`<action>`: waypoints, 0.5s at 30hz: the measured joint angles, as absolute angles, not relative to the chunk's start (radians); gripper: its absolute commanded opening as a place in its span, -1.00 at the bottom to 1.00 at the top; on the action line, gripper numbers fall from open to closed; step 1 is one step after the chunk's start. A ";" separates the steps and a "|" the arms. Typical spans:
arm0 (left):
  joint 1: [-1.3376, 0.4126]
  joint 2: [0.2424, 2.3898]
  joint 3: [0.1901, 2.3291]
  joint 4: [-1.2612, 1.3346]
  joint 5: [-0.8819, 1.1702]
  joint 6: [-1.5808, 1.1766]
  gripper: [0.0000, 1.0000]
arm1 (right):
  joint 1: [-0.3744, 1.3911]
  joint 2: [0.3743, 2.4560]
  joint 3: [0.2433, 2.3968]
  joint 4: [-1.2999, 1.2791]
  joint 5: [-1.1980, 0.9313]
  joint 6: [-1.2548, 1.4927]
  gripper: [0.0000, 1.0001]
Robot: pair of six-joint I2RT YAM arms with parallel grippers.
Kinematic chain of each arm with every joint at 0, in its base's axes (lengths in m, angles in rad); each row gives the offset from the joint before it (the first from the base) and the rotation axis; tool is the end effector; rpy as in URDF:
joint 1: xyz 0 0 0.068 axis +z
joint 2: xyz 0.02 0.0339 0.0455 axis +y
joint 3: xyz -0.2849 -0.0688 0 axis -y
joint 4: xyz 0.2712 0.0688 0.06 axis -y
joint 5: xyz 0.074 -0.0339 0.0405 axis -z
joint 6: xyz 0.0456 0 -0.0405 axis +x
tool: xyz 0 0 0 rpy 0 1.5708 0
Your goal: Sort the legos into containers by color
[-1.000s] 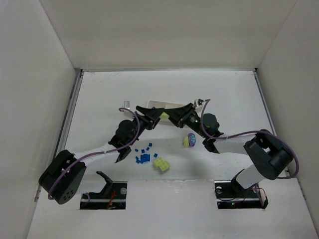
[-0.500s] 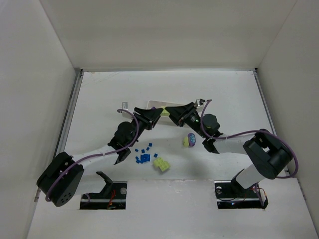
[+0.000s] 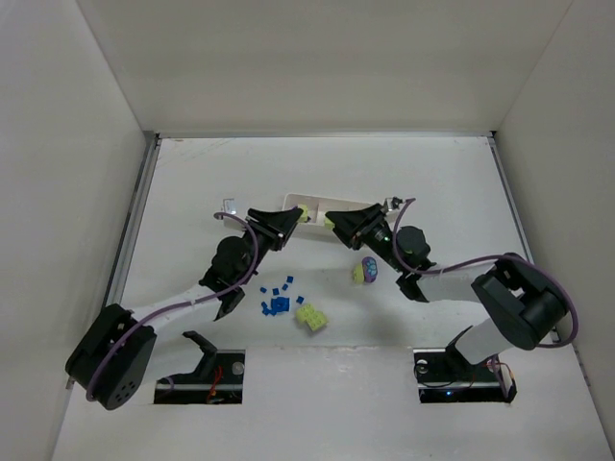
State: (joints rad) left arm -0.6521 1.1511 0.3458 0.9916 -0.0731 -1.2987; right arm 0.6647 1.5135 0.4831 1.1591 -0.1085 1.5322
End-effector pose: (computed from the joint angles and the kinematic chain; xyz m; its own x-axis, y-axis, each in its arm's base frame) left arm 0.2027 -0.1506 0.2418 -0.4885 -0.8357 -0.2511 0.2891 0.1165 -0.9502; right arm 0.2433 0.1970 0.2116 -0.6933 0.7188 -0.0522 -0.1279 -0.0515 0.9905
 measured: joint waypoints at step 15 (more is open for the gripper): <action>-0.661 1.128 0.370 0.842 -0.136 -1.082 -0.79 | 0.377 1.348 0.442 0.817 -0.155 1.301 -0.54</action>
